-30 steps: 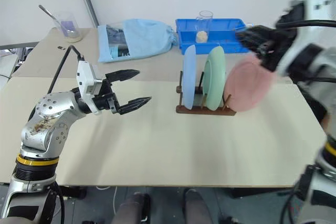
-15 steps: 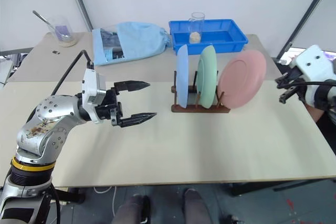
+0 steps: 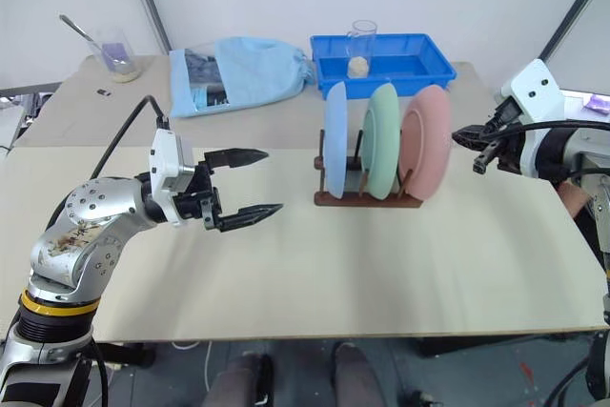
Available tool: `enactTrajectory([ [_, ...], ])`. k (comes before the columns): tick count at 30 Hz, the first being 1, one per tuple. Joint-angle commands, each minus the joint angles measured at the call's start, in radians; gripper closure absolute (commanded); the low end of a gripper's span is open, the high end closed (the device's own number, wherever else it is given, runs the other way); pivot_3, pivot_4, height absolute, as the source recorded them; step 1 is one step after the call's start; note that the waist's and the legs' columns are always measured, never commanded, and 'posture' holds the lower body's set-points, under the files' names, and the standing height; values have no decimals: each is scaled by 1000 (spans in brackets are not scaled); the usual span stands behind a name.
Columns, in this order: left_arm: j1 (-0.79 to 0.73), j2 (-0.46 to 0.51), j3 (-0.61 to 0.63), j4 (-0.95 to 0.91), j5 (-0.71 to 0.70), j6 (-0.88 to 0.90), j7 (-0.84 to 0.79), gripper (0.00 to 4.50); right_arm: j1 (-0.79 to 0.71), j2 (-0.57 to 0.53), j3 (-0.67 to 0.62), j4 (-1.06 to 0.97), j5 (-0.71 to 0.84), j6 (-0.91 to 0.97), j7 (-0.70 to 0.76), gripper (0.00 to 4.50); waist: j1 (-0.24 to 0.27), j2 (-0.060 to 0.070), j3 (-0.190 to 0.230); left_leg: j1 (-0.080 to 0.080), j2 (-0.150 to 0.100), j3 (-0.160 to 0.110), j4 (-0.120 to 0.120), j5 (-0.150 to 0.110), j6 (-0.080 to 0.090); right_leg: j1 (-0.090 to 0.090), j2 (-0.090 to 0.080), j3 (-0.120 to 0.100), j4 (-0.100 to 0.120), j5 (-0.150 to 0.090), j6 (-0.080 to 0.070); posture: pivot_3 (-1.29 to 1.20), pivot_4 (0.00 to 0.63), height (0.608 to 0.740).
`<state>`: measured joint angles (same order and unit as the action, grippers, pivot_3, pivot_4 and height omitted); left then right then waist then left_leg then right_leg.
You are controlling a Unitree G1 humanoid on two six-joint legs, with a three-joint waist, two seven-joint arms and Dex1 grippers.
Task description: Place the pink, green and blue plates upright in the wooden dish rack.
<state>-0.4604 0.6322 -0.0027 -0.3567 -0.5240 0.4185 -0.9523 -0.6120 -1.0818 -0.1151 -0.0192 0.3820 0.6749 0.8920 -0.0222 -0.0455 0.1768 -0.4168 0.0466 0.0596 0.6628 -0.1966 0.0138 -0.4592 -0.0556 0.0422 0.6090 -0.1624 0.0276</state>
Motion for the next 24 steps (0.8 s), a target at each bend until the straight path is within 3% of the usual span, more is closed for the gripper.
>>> enactTrajectory([
  [1, 8, 42, 22, 2, 57, -36, 11, 0, 14, -60, -47, 8, -68, -109, 9, 4477, 5, 0, 0, 0, 0, 0, 0, 0, 0, 0, 0, 0, 0, 0, 0, 0, 150, 720],
  [4, 39, 112, 35, 33, 130, -48, 15, 0, 78, -121, -78, 33, -96, -204, 78, 4477, 8, 0, 0, 1, 0, 0, 0, 0, 0, 0, 0, 0, 1, 0, 0, 0, 150, 720],
  [12, 275, 372, 199, 24, 177, 6, -55, 0, 278, -264, -172, 48, -63, -325, 357, 1868, -1, 1, 0, 2, 2, 3, 0, -1, 0, -2, 0, 0, 1, -1, -2, 0, 150, 720],
  [16, 434, 429, 306, -6, 184, 19, -70, 0, 349, -289, -189, 65, -69, -379, 461, 560, 3, 2, 1, 4, 3, 4, 0, -3, -4, -3, -3, -2, 2, -2, -3, 0, 150, 720],
  [24, 531, 412, 360, -54, 165, 40, -67, 0, 312, -254, -129, 68, -84, -395, 467, 560, 10, 2, 1, 2, 4, 8, 0, -7, -11, -7, -6, -4, 0, -2, -3, 0, 150, 720],
])
